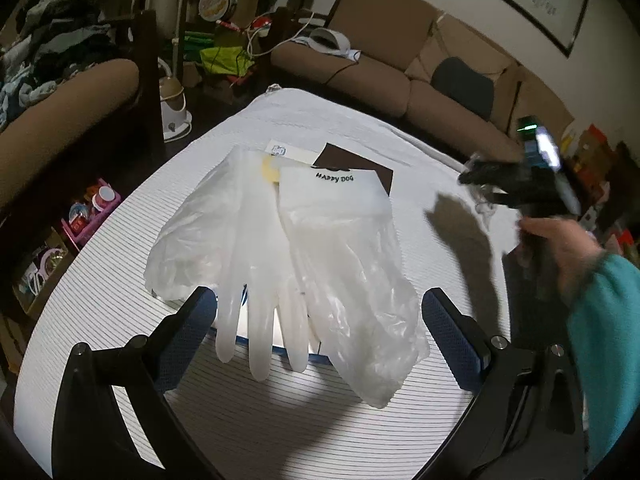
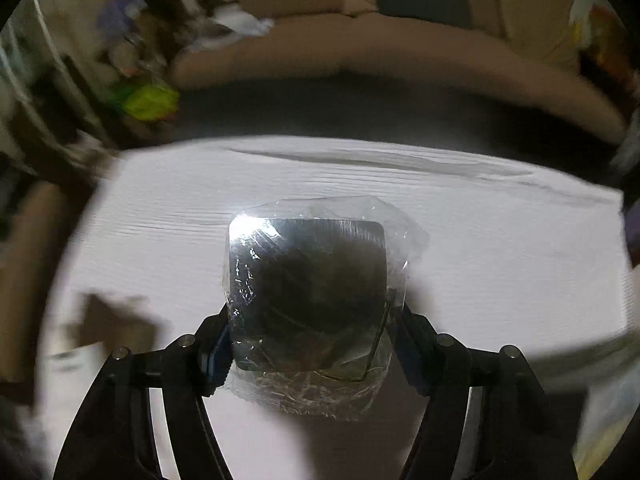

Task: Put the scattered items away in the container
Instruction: 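Grasp the clear bag with the dark square item using the right tool, then carry the bagged square over the box and release it with the right tool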

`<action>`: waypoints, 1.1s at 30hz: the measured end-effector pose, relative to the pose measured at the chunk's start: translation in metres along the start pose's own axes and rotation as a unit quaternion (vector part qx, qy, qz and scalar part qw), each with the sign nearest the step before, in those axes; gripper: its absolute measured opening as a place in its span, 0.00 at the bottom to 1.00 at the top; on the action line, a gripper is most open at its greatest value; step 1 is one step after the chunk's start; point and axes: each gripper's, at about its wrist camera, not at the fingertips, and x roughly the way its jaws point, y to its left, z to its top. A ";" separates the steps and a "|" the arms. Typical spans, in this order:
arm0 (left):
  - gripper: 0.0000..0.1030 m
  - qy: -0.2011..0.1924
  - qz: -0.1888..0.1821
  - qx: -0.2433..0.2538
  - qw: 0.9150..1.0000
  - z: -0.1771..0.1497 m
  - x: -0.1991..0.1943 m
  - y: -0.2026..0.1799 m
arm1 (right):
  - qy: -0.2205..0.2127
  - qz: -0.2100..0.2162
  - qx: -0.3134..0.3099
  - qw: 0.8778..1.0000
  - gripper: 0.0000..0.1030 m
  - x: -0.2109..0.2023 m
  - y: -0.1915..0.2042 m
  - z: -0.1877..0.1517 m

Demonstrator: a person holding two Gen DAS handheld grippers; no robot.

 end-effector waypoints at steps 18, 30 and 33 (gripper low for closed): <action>1.00 -0.007 -0.056 0.090 0.994 -0.023 -0.012 -0.095 | -0.037 -0.069 0.028 0.997 0.69 -0.204 -0.183 -0.063; 1.00 0.004 -0.036 0.119 0.992 -0.034 0.010 -0.135 | 0.006 -0.115 0.031 0.993 0.69 -0.140 -0.248 -0.072; 1.00 0.007 -0.028 0.123 0.992 -0.035 0.013 -0.135 | 0.026 -0.125 0.017 0.992 0.69 -0.118 -0.248 -0.075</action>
